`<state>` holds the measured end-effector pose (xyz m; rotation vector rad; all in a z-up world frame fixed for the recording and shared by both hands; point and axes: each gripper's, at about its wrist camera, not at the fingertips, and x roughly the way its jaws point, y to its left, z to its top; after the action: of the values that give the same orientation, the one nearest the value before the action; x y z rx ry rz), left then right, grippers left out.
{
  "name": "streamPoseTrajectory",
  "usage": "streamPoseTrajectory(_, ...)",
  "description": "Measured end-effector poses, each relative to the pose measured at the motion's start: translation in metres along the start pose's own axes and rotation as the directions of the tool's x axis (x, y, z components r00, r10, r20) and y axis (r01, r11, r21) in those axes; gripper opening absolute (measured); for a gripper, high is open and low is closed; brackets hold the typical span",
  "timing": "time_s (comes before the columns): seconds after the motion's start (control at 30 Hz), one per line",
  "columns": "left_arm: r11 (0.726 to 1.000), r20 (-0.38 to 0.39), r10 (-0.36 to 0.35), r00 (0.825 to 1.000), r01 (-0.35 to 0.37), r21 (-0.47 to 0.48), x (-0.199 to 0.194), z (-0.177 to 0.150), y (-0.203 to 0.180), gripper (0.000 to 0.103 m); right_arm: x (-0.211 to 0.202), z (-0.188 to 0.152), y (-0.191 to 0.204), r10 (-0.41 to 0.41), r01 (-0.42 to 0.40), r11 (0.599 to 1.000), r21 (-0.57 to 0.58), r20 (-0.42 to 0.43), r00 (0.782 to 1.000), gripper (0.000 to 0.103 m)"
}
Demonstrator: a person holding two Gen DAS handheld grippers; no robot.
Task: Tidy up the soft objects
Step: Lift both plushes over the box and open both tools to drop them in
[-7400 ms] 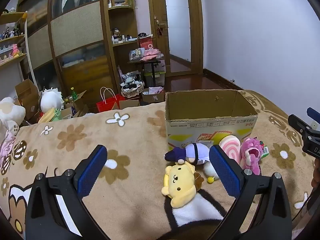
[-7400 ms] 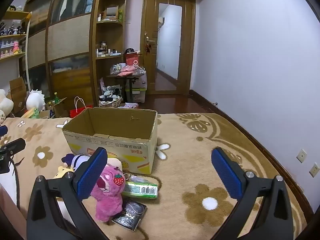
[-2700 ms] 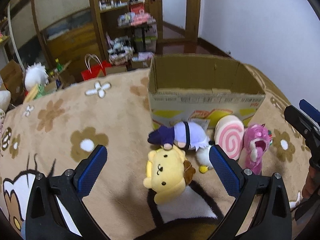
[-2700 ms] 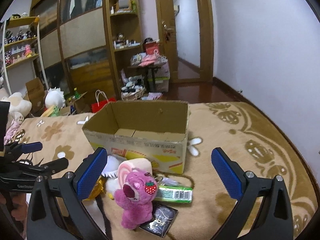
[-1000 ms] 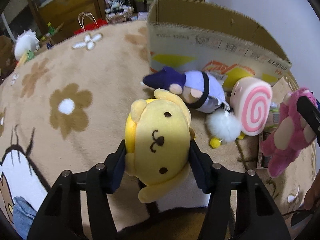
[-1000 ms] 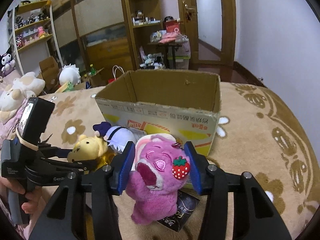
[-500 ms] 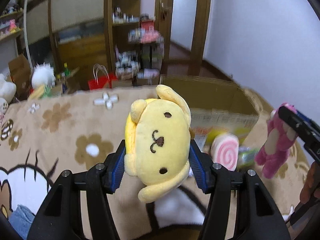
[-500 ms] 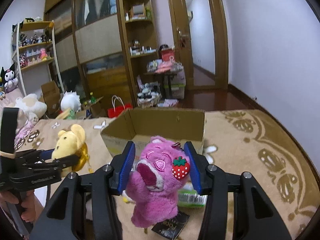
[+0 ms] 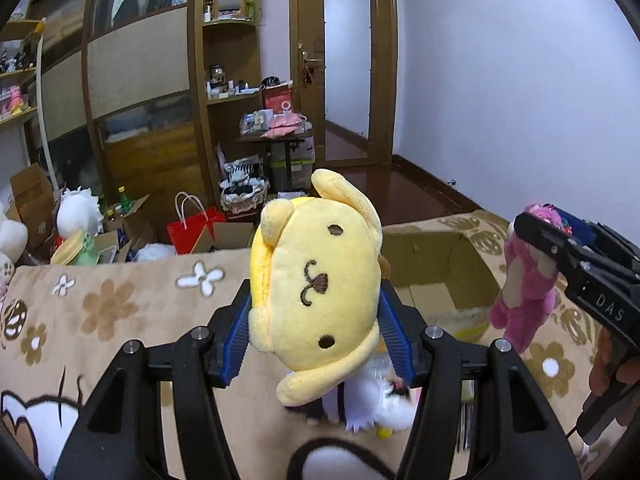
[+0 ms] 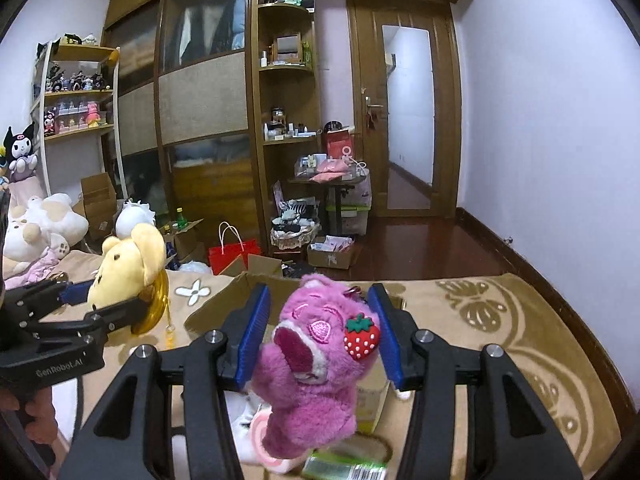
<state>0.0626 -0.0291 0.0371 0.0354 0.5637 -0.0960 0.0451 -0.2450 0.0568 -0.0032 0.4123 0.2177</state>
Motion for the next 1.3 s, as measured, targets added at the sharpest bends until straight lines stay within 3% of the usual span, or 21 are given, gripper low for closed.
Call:
streamPoseTrajectory(0.2,1.0,0.007,-0.015,1.0,0.015,-0.009,0.037,0.02,-0.002,0.058,0.027,0.014,-0.016,-0.008,0.008,1.0,-0.002,0.016,1.0,0.053)
streamPoseTrajectory(0.47,1.0,-0.036,-0.028,0.999,0.028,-0.002,0.085,0.027,-0.01,0.059,0.065,0.011,-0.043,0.015,-0.015,0.997,0.079,0.0,1.0,0.053)
streamPoseTrajectory(0.77,0.998,-0.135,-0.054,0.989,0.059,0.028,0.118,0.006,-0.03,0.062,0.091,0.0,-0.045,0.031,-0.029,0.996,0.087,-0.018,0.999,0.056)
streamPoseTrajectory(0.97,0.997,-0.168,-0.062,0.984,0.068,0.027,0.12,-0.003,-0.03,0.065,0.09,-0.003,-0.052,0.028,-0.026,0.993,0.116,-0.011,1.0,0.058)
streamPoseTrajectory(1.13,0.999,-0.159,-0.036,0.987,0.041,0.03,0.114,-0.003,-0.028,0.079,0.09,-0.003,-0.046,0.03,-0.026,0.994,0.102,-0.036,0.999,0.063)
streamPoseTrajectory(1.3,1.0,-0.15,-0.027,0.988,0.029,0.011,0.103,-0.003,-0.021,0.088,0.09,-0.003,-0.046,0.059,-0.047,0.991,0.128,-0.092,0.994,0.078)
